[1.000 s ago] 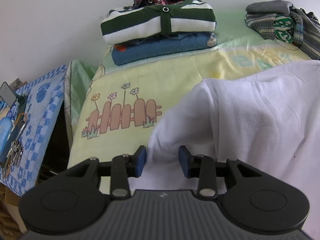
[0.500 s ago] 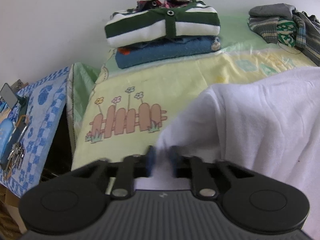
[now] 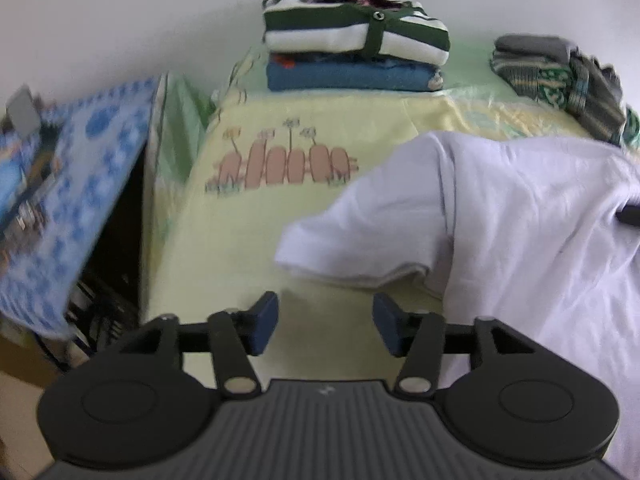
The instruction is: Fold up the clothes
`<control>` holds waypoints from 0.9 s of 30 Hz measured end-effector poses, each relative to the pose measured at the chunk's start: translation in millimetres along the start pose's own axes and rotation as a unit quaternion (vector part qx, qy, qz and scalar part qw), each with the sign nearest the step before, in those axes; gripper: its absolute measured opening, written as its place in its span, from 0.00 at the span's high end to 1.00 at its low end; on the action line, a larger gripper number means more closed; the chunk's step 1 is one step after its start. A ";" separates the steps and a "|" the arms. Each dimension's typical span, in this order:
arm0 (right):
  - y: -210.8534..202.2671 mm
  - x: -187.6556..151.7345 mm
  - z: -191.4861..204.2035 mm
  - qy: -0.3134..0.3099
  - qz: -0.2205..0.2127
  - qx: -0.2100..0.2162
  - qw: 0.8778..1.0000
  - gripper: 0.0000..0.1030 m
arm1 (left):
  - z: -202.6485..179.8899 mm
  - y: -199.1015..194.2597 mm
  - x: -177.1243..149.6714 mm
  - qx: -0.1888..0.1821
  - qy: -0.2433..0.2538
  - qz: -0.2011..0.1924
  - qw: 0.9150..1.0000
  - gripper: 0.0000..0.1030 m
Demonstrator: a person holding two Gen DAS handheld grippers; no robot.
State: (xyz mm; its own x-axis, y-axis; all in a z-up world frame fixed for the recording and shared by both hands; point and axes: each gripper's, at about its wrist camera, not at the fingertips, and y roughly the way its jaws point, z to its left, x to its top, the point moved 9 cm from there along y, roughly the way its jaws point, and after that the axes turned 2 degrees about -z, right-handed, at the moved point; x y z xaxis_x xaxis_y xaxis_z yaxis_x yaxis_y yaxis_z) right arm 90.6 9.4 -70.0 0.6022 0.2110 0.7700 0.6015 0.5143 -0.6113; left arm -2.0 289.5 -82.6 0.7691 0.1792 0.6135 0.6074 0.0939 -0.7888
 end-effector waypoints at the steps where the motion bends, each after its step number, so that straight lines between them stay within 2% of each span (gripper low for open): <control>1: 2.0 -4.0 5.2 -0.007 0.004 0.004 1.000 0.44 | -0.7 3.1 0.3 -0.003 -0.007 -0.001 1.000 0.43; 4: 4.0 -14.7 11.1 -0.013 0.011 -0.005 1.000 0.46 | -4.2 13.7 5.9 -0.009 -0.026 -0.010 1.000 0.42; 8: 5.3 -20.5 11.0 -0.011 0.007 -0.006 1.000 0.49 | -13.0 27.2 23.9 -0.041 -0.055 -0.023 0.997 0.44; 9: 5.6 -22.0 10.9 -0.010 0.006 -0.007 1.000 0.49 | -15.6 30.2 27.8 -0.046 -0.058 -0.025 0.997 0.54; 10: 5.9 -23.5 10.9 -0.010 0.005 -0.007 1.000 0.49 | -18.2 33.1 31.7 -0.050 -0.062 -0.027 0.996 0.78; 11: 6.3 -24.9 10.9 -0.009 0.004 -0.007 1.000 0.46 | -20.3 35.5 35.1 -0.050 -0.062 -0.029 0.996 0.94; 12: 6.6 -26.4 10.8 -0.008 0.003 -0.008 1.000 0.44 | -22.0 37.6 38.3 -0.047 -0.061 -0.030 0.997 1.00; 15: 7.6 -30.8 10.7 -0.006 0.000 -0.009 1.000 0.38 | -27.1 41.7 49.2 -0.035 -0.050 -0.039 0.997 1.00; 18: 8.5 -35.2 10.6 -0.004 -0.003 -0.010 1.000 0.35 | -24.7 31.5 71.1 -0.004 -0.020 -0.071 0.997 1.00; 23: 9.1 -36.9 13.5 -0.013 -0.006 -0.012 1.000 0.32 | 9.7 3.6 118.6 0.028 -0.021 -0.126 0.991 1.00; 25: 9.3 -37.6 14.7 -0.016 -0.007 -0.012 1.000 0.30 | 22.2 0.5 127.3 0.022 -0.026 -0.122 0.992 1.00; 27: 9.5 -38.2 15.9 -0.020 -0.009 -0.013 1.000 0.28 | 27.0 3.7 121.7 0.000 -0.028 -0.095 0.995 1.00</control>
State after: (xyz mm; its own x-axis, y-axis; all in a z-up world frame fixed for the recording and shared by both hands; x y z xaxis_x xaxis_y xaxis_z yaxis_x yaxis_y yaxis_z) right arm 65.0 19.5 -102.3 0.5708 0.2348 0.7868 0.6254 0.4966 -0.6019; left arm 88.5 338.1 -11.8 0.6281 0.2117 0.7488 0.7408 0.1318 -0.6587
